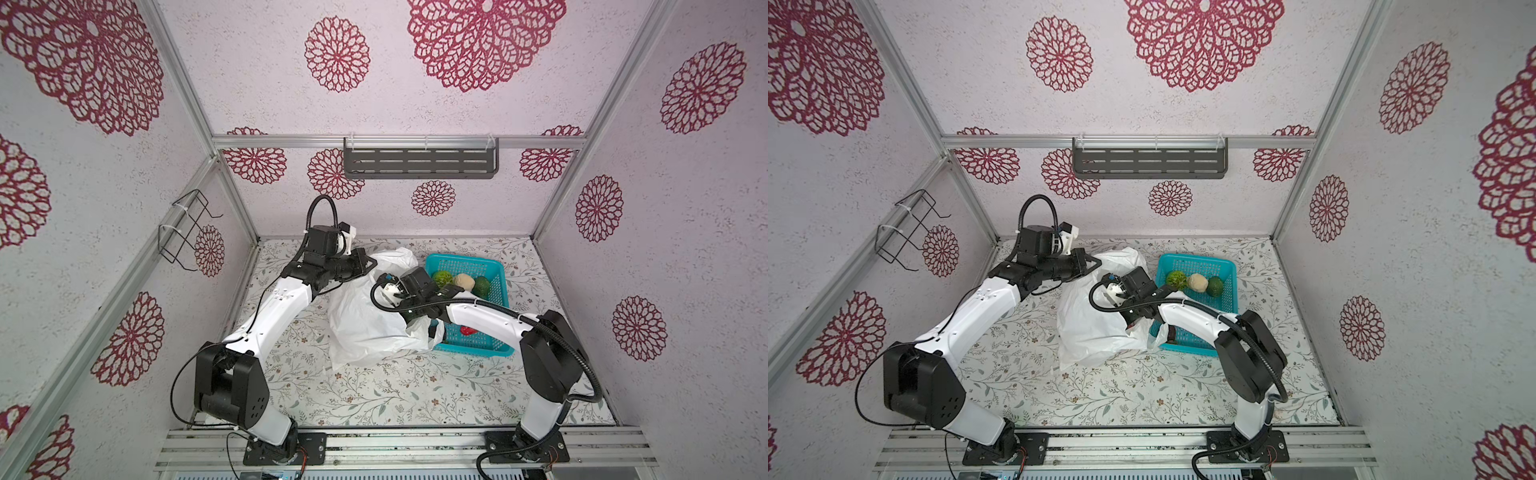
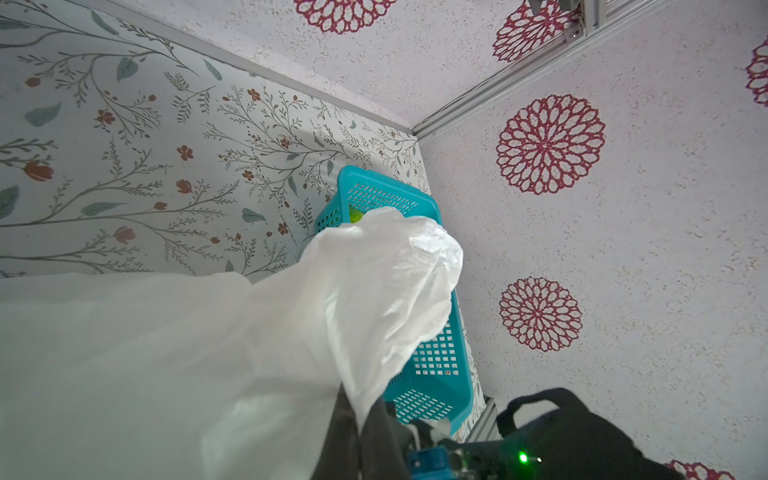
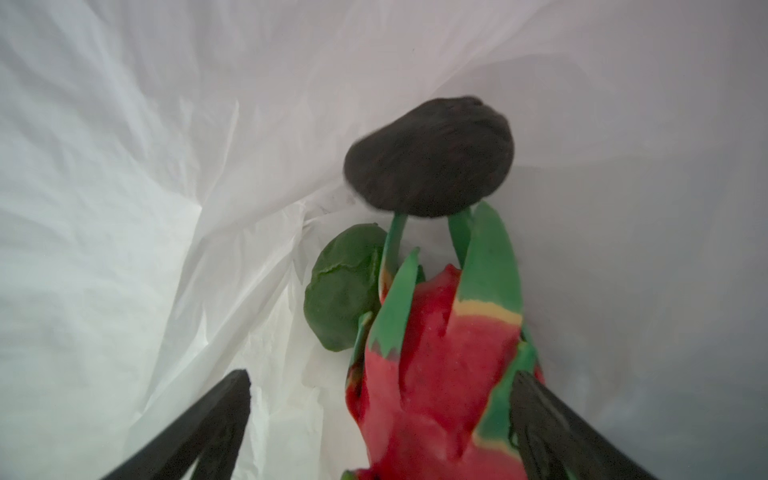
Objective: Place the fruits into the plastic bag
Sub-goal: 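Carry the dark fruit into the bag and open the right gripper, then move the right gripper to the red strawberry and grasp it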
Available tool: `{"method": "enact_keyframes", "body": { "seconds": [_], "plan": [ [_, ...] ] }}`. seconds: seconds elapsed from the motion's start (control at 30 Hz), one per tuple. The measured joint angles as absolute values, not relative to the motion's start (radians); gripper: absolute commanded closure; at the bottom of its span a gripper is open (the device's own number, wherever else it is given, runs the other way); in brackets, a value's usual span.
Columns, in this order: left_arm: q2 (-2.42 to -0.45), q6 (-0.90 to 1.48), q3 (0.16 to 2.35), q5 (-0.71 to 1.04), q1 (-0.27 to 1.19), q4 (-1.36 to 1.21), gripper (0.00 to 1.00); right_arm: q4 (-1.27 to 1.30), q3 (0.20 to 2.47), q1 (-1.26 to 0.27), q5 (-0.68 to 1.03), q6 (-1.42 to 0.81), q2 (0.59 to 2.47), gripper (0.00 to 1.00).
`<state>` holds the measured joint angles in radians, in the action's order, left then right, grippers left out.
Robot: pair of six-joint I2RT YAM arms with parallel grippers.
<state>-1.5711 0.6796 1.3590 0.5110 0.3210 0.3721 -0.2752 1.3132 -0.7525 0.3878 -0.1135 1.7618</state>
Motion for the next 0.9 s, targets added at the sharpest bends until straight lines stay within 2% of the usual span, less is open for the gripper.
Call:
{"method": "enact_keyframes", "body": {
  "seconds": [0.27,0.47,0.7,0.9],
  "plan": [
    [-1.571,0.662,1.367,0.492,0.321,0.378,1.0,-0.199,1.113,-0.57,0.243,-0.197,1.448,0.02],
    [-1.571,0.661,1.367,0.484,0.321,0.371,1.0,-0.241,0.965,-0.456,0.027,-0.295,1.253,0.04],
    [-1.579,0.661,1.368,0.487,0.321,0.355,1.0,-0.398,0.905,-0.444,-0.143,-0.399,1.287,0.04],
    [-1.593,0.662,1.368,0.489,0.321,0.356,1.0,-0.426,0.884,-0.409,-0.192,-0.466,1.399,0.05]
  ]
}}
